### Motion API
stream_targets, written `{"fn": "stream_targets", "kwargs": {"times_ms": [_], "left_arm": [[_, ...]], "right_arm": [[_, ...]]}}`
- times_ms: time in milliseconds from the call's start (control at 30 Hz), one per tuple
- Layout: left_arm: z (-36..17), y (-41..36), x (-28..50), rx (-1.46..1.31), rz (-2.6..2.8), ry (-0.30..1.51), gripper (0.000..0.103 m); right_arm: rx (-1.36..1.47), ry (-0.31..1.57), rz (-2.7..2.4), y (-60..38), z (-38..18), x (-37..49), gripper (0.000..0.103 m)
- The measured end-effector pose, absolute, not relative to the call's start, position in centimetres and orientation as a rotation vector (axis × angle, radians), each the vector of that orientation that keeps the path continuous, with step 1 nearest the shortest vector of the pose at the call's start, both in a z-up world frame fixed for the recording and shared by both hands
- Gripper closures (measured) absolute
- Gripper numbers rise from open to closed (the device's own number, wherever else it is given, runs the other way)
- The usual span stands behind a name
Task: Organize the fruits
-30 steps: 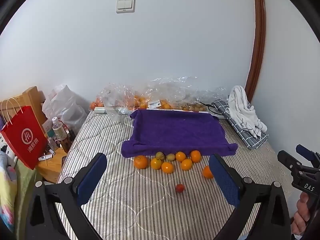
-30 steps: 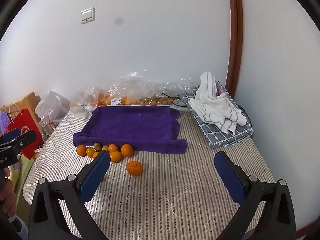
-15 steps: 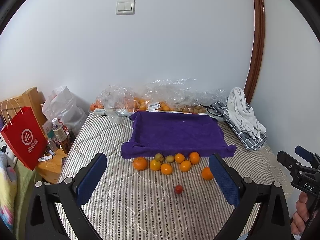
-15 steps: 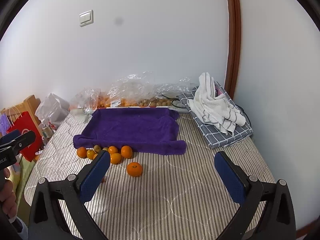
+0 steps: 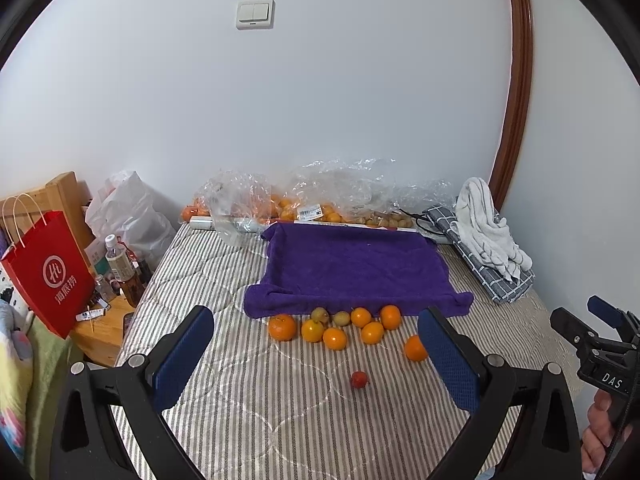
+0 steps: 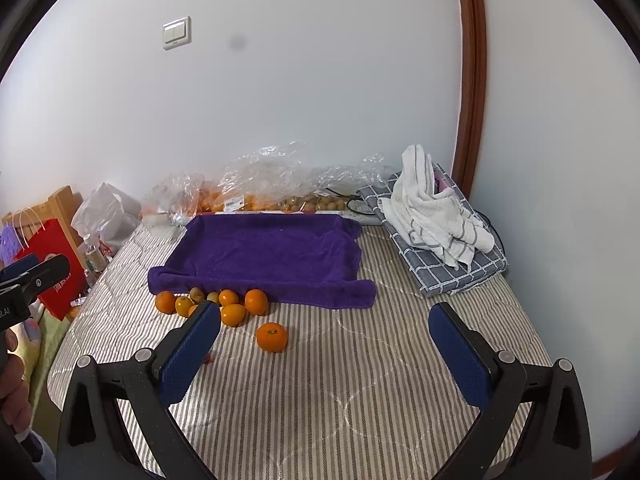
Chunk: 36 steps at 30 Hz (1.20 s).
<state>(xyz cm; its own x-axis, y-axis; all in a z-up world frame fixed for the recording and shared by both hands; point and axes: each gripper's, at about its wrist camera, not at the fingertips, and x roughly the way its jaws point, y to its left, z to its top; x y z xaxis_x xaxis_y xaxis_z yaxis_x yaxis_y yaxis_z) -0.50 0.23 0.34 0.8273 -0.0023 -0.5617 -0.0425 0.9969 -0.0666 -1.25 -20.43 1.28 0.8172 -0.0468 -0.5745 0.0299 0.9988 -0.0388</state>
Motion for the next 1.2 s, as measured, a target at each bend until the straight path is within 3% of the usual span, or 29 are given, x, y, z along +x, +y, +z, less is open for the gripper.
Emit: {"fn": "stream_targets", "kwargs": {"times_ms": [767, 1033, 1200], "left_arm": [[-0.3, 0.3, 0.1, -0.085, 0.009, 0.550, 0.000], [-3.7, 1.4, 2.1, -0.081, 0.022, 0.612, 0.000], [-6.9, 2.2, 3.5, -0.071, 0.026, 0.668, 0.002]], "right_arm": [[-0.024, 0.612, -0.028, -20.2, 0.3, -1.0, 0.001], [-0.066, 0.646, -0.001, -19.5, -2.8, 0.8, 0.002], [-0.089, 0.718, 0.045, -18.5, -6.5, 3.0, 0.009]]}}
